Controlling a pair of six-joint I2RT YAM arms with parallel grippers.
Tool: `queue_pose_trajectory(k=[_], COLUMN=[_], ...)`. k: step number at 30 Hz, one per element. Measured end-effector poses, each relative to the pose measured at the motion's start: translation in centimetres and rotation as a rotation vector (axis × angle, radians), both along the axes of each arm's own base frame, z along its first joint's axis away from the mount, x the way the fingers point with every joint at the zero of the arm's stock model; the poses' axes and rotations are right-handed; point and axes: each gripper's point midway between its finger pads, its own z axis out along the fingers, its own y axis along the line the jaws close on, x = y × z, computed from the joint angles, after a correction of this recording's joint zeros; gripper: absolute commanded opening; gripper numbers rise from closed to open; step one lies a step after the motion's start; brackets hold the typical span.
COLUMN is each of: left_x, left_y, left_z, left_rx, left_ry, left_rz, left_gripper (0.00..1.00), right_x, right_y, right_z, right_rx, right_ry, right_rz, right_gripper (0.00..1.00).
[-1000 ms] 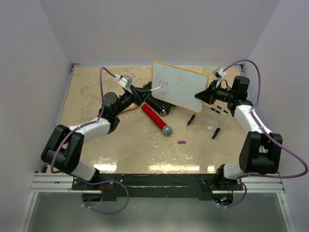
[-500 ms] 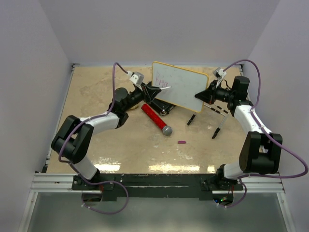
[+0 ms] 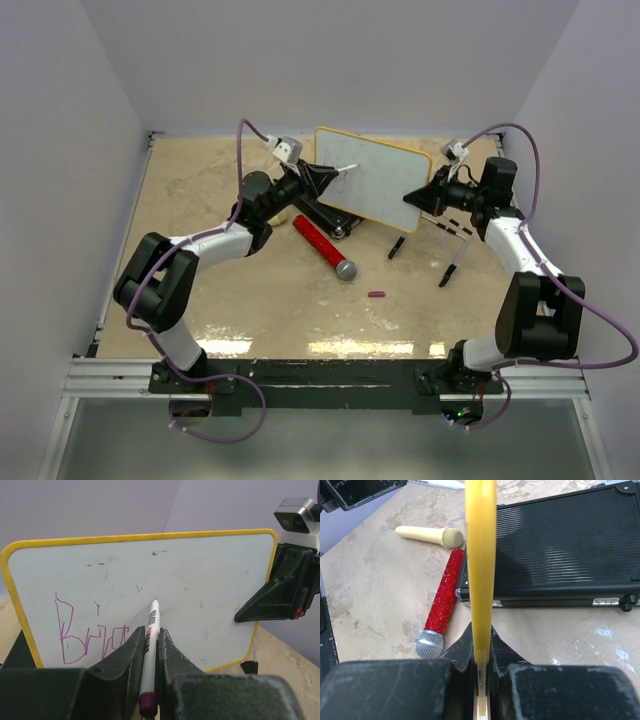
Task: Write a sentence on the whiteboard
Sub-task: Write with the whiteboard marker without the cap on the whiteboard.
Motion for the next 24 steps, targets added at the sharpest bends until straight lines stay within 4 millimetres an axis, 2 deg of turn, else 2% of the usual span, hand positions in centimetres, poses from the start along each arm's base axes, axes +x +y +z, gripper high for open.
queue_pose_trajectory(k=[24], left_x=[1.6], left_y=[1.4], left_z=[0.1], left_rx=[0.013], left_ry=[-0.004], left_rz=[0.074], left_gripper=[0.0], right_x=[0.0], right_y=[0.0], right_z=[-0.1], right_rx=[0.002], right_ry=[0.007], right_rz=[-0.002], right_gripper=[0.0])
